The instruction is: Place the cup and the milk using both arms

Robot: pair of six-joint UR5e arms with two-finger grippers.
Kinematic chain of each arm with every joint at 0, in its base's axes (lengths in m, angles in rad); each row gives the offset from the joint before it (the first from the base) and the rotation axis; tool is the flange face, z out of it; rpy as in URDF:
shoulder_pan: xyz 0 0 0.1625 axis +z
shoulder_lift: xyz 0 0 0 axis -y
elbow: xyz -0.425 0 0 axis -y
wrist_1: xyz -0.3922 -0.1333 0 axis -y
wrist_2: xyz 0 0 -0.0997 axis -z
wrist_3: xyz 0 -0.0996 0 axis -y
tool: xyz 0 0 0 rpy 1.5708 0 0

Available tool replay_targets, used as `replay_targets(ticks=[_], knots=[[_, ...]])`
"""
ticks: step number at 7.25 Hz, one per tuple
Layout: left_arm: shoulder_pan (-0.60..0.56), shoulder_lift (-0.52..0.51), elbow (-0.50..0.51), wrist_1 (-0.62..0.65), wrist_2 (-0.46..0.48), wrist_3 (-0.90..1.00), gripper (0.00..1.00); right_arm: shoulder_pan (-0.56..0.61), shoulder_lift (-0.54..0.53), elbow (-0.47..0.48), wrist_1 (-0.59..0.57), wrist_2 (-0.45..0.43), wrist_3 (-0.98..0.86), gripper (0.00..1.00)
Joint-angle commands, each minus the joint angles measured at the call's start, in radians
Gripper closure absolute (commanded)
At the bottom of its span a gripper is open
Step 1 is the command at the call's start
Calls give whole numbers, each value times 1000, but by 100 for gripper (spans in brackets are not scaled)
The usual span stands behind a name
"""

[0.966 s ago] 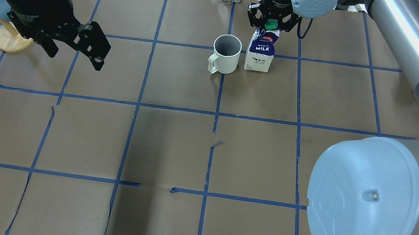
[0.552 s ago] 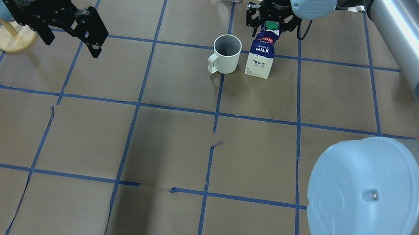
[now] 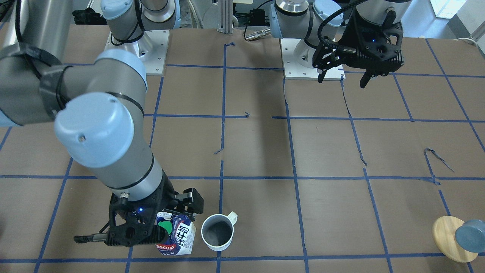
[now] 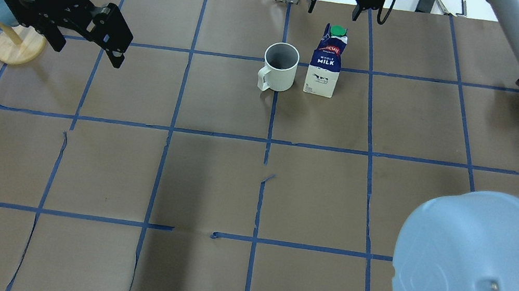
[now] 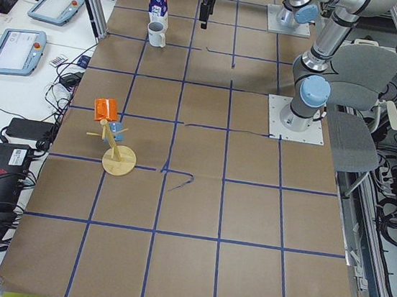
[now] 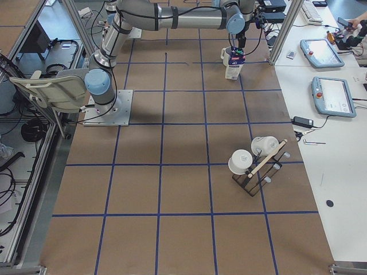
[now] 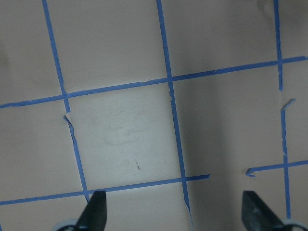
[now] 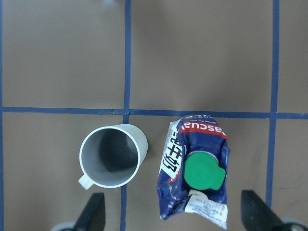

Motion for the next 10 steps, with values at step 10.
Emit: replay_targets(ticks=[10], knots=[[2,1,6,7,-1,10,0,-105,-506,475,33,-101,-242,0]])
